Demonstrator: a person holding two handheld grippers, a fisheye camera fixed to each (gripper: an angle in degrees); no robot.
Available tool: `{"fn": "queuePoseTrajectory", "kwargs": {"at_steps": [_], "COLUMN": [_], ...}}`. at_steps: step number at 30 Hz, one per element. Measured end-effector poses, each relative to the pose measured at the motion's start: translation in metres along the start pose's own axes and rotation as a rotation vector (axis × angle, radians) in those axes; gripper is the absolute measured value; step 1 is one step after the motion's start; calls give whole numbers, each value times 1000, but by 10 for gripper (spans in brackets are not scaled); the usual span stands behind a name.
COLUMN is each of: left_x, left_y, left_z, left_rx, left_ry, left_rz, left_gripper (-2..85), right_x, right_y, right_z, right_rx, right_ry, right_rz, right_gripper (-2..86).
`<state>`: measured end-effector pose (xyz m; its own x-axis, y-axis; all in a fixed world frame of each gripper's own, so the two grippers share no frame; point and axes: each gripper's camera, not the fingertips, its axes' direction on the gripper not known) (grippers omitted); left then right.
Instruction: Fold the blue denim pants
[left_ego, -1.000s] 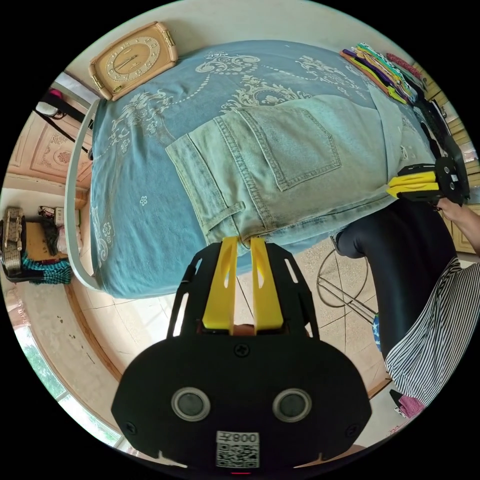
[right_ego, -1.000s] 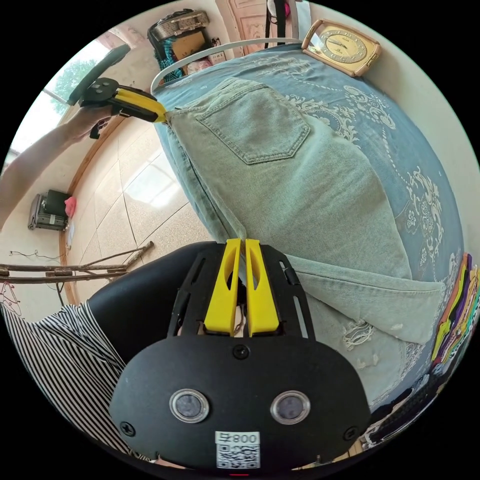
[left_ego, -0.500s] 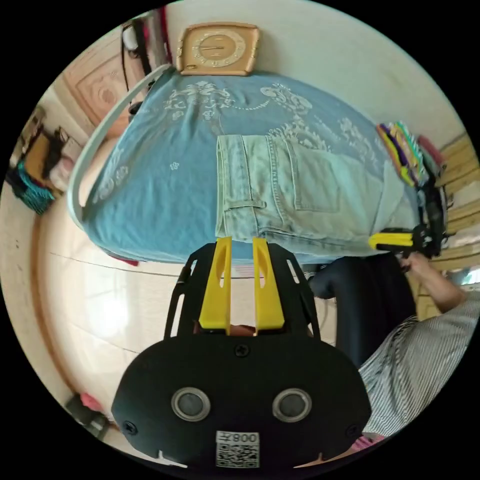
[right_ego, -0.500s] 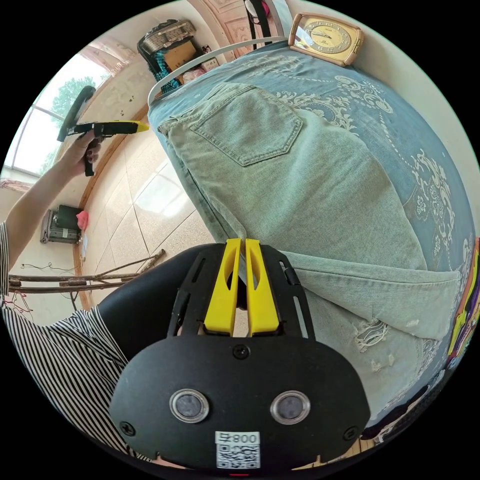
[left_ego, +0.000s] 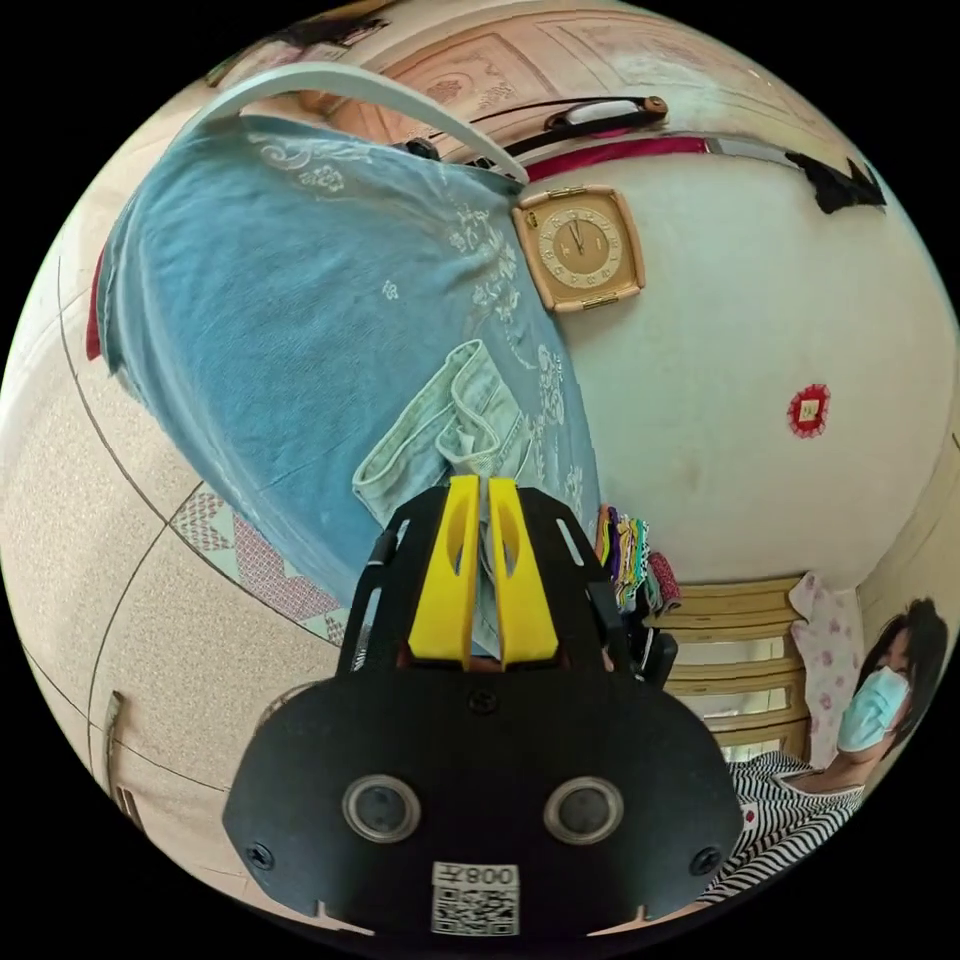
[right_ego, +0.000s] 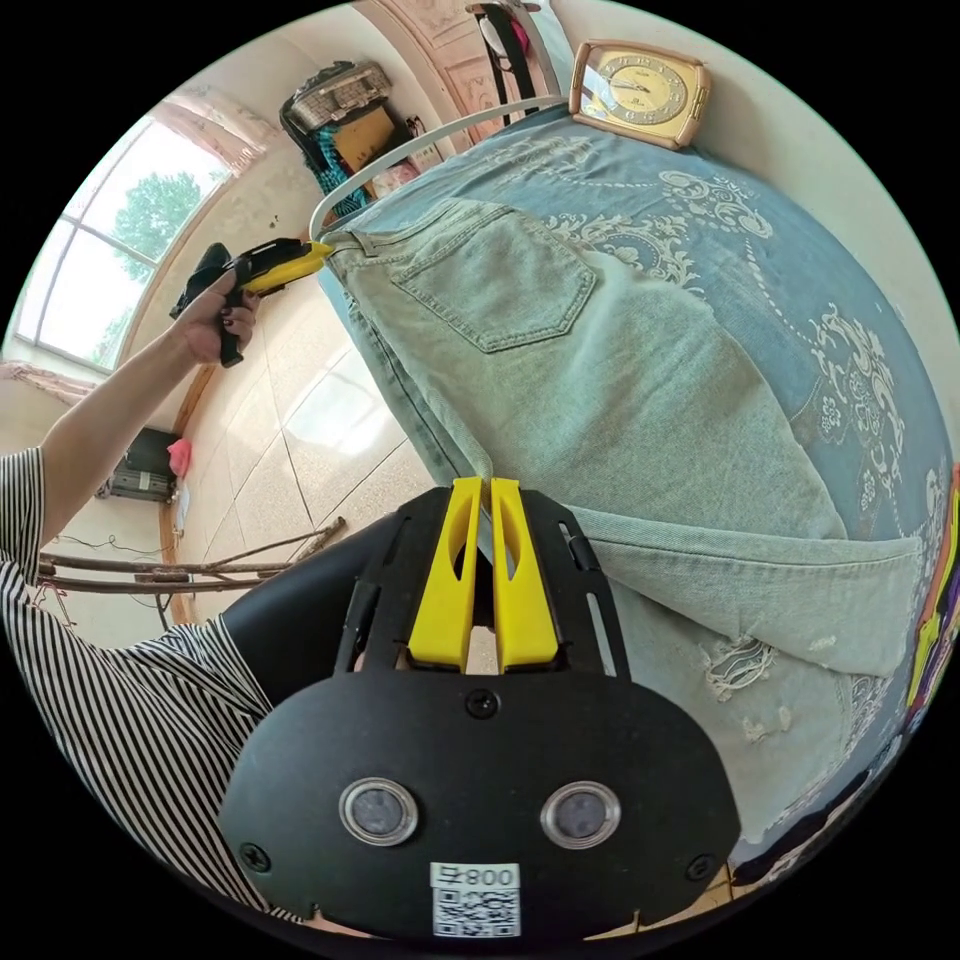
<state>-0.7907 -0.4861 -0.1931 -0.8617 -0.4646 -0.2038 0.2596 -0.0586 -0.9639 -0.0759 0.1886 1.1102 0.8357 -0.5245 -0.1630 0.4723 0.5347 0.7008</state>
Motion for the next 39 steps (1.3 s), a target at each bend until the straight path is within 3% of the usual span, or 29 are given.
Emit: {"fn": "queuePoseTrajectory", "kwargs": {"at_steps": [5, 12, 19, 21, 24, 27, 36, 39], "left_x": [-12, -37, 8, 30, 53, 49, 59, 61], "left_y": [-13, -13, 15, 24, 38, 48, 56, 60], "left_z": [12, 28, 23, 55, 125, 173, 220, 232], "left_rx": [-63, -63, 117, 6, -220, -313, -357, -349], "left_ry": [-177, -218, -197, -162, -281, -375, -434, -426], "left_rz": [19, -35, 85, 185, 315, 305, 346, 335], "left_gripper": [18, 22, 12, 7, 4, 2, 1, 1], "right_x": [-5, 2, 16, 21, 26, 32, 67, 94], "right_y": [0, 0, 9, 12, 14, 18, 47, 69], "right_z": [13, 23, 3, -6, -18, -35, -119, -151], "right_rx": [-72, -134, -85, -76, -73, -63, 110, 172], "right_ry": [24, 53, 9, 0, -11, -31, -177, -126], "right_rz": [-44, -42, 14, 26, 33, 63, 190, 277], "right_gripper": [15, 16, 19, 21, 23, 24, 5, 2]}}
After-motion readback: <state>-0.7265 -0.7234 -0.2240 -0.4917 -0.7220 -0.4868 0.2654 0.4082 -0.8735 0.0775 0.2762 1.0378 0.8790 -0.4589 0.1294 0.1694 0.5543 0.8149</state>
